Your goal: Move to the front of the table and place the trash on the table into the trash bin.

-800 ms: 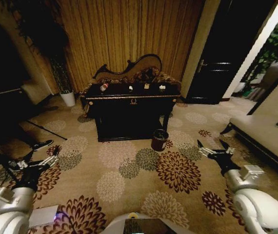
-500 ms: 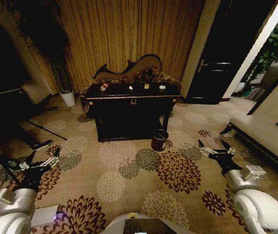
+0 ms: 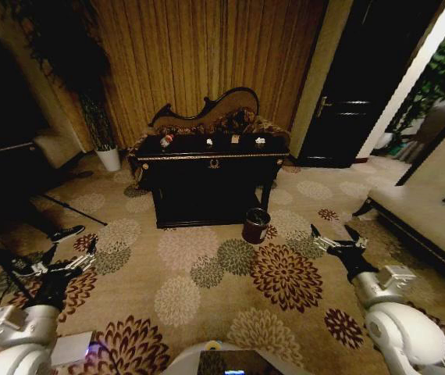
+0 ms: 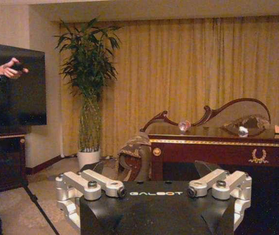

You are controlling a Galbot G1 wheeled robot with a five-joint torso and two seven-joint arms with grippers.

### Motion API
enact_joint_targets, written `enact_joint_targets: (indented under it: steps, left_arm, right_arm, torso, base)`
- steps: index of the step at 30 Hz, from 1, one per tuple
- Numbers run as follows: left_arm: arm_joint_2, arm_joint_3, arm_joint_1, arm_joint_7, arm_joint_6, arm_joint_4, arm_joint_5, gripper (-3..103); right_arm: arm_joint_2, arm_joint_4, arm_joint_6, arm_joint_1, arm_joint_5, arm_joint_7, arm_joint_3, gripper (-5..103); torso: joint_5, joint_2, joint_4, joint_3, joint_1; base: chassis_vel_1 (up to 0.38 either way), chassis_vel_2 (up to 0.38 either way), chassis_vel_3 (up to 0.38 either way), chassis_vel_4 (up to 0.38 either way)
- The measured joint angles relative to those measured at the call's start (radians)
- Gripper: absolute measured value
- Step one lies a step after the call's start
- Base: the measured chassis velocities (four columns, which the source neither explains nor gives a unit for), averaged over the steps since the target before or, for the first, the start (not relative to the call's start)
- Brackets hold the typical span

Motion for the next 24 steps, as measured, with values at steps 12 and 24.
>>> enact_joint_targets:
  steps: [12, 24]
  left_arm:
    - [-0.001, 0.000, 0.003, 0.005, -0.007, 0.003, 0.006, 100]
    - [-0.003, -0.003, 0.006, 0.010, -0.009, 0.002, 0.007, 100]
  right_arm:
    - [0.007, -0.003, 0.000, -0.002, -0.014, 0.000, -0.006, 100]
    - [0.014, -0.005, 0.002, -0.001, -0.026, -0.001, -0.025, 100]
  torso:
    - [0.0002, 0.000, 0.0001, 0.000, 0.001]
    - [-0.0002, 0.000, 0.0002, 0.000, 0.000]
  base:
    - [-0.200, 0.193, 0.191, -0.173]
    - [-0.158, 0.180, 0.170, -0.174]
